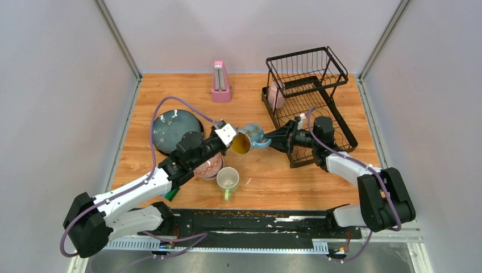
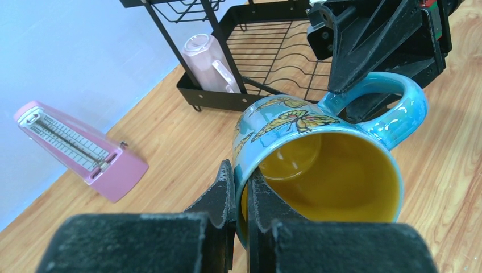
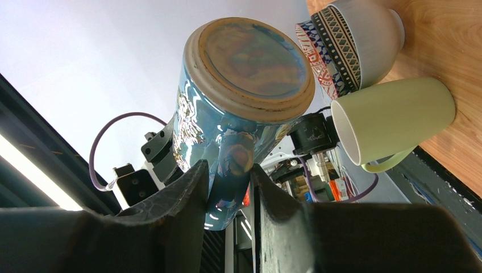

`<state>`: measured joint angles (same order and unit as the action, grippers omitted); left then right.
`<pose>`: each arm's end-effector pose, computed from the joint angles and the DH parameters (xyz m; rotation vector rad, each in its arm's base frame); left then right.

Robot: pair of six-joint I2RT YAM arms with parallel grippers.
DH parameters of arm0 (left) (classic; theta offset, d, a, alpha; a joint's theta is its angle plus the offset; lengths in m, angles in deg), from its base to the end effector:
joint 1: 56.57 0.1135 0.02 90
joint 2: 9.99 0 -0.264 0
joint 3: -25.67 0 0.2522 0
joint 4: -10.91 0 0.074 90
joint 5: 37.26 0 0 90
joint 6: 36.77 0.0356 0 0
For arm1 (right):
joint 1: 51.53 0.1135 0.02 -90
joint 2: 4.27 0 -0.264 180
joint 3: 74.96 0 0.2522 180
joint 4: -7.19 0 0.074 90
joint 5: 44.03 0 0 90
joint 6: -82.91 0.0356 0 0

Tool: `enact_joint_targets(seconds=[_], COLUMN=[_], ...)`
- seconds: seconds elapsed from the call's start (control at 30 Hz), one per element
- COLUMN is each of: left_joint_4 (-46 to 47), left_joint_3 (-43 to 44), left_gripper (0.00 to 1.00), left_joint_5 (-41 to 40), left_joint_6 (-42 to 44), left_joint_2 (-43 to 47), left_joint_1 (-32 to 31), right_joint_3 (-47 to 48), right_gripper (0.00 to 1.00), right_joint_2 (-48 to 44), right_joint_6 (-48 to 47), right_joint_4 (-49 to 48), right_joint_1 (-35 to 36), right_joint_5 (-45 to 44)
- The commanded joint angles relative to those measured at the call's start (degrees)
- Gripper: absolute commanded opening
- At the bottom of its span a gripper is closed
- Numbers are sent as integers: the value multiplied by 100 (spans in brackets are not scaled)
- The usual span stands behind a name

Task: Load the mixed dishes into the dish rack
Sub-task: Pick up the cup at the center of the board, then turn the cup upside down in the dish rack.

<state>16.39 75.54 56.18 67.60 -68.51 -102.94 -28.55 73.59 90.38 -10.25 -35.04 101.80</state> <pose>0.1646 -0.1758 0.2947 0.8729 1.3970 -0.4770 0.2513 0.1051 0.2173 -0.7260 -2.2333 -2.0477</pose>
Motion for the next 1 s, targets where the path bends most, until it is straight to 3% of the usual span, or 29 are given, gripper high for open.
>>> enact_joint_targets(seconds=[0.0,0.07,0.2,0.4,0.53,0.67,0.83,0.97], left_joint_4=[764,788,931,965,1032,1040,1064,1039], left_joint_3=[171,123,54,33,-26,-62,-63,-60], left_gripper=[0,0,0,0,0,0,0,21], left_joint_5=[145,98,-240,-575,-623,-621,-402,-239], left_joint_6=[-373,-371,-369,-334,-333,-284,-292,-407], left_joint_2=[59,79,104,96,124,158,175,151], left_joint_1=[-58,-64,-64,-65,-74,-81,-83,-83], right_joint_3=[10,78,203,233,210,178,144,172], right_gripper=[0,3,29,41,42,31,2,0], right_joint_2=[-38,-14,-28,-169,-167,-154,-116,-193], right_joint_6=[112,171,275,250,312,329,236,-7], right_joint_4=[-1159,-1177,-1002,-660,-637,-644,-741,-704], right_joint_1=[98,103,149,244,250,262,267,280], right_joint_5=[-106,-35,33,-135,-152,-198,-239,-330])
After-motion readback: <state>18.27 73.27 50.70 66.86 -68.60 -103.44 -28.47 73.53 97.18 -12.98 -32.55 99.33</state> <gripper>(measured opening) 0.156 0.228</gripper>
